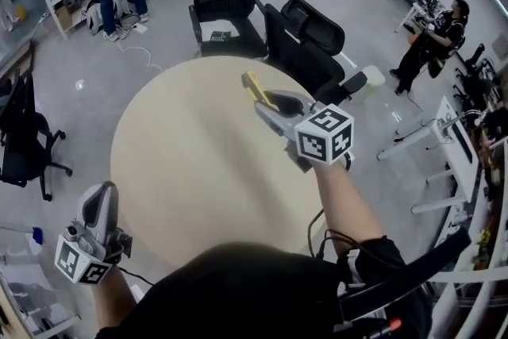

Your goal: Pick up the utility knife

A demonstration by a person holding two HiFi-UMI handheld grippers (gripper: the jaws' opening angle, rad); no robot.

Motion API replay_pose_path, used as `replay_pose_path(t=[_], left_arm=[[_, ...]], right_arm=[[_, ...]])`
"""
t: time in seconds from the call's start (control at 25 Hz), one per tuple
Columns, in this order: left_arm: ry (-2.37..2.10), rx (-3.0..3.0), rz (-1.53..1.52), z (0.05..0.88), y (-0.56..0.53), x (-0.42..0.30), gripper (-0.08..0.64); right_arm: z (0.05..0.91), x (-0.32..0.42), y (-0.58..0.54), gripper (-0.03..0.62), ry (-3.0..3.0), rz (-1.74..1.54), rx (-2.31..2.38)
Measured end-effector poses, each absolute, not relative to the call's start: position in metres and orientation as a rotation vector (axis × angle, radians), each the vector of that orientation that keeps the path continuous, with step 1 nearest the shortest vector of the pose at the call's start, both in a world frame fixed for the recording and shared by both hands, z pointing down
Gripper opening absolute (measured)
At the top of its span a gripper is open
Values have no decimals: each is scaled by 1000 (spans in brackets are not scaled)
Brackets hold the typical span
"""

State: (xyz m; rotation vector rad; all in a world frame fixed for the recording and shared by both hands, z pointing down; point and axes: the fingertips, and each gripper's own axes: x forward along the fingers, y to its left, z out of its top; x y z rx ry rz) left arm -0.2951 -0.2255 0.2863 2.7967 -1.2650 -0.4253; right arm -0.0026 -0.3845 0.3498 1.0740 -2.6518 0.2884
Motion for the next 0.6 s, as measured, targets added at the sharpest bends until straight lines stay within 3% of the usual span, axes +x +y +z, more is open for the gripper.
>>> replay_pose_path(t=[0.6], left_arm=[[-1248,2865,-433,251,-151,-268,-17]], right_arm=[[309,43,-292,129,-2729,250,1105]])
